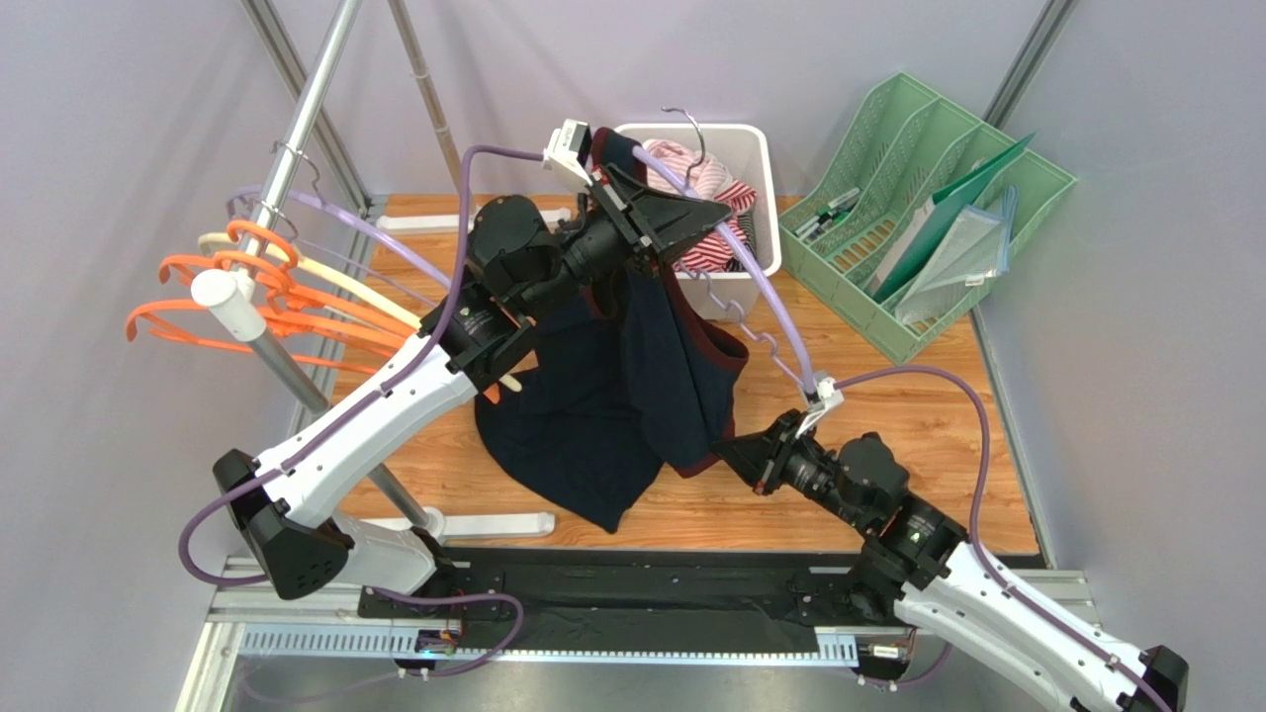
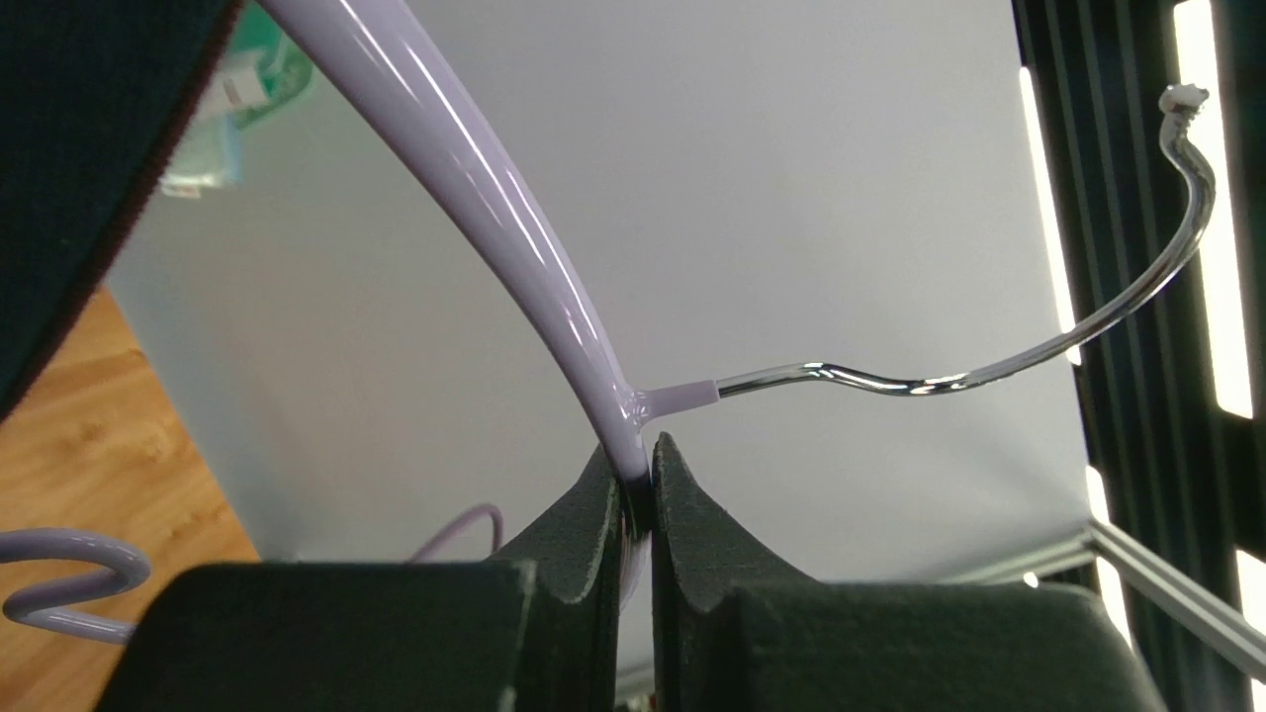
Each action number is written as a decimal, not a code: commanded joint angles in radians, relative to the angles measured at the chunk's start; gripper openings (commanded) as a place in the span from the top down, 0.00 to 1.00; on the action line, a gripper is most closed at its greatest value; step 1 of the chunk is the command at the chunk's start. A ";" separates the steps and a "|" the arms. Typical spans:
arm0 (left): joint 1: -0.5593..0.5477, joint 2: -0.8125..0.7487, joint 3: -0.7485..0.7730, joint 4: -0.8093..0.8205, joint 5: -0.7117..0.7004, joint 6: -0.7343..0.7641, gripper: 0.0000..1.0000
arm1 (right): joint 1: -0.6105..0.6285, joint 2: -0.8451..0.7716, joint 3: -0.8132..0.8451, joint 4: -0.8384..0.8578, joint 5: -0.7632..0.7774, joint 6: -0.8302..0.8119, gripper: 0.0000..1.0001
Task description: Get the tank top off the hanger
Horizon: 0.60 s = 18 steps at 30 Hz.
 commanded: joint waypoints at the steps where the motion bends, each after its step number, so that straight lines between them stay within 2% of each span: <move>1: 0.022 -0.035 0.024 0.137 0.276 -0.053 1.00 | -0.013 0.094 0.110 0.024 0.148 0.021 1.00; 5: 0.017 -0.133 -0.061 0.086 0.390 -0.068 1.00 | -0.087 0.290 0.251 -0.005 0.126 -0.028 1.00; 11: 0.003 -0.291 -0.235 0.002 0.470 -0.058 1.00 | -0.236 0.475 0.337 0.141 -0.056 0.027 1.00; 14: -0.001 -0.354 -0.337 -0.008 0.486 -0.062 1.00 | -0.273 0.562 0.417 0.143 -0.040 0.027 1.00; 18: -0.017 -0.400 -0.412 0.017 0.545 -0.075 1.00 | -0.339 0.757 0.558 0.098 -0.056 0.078 1.00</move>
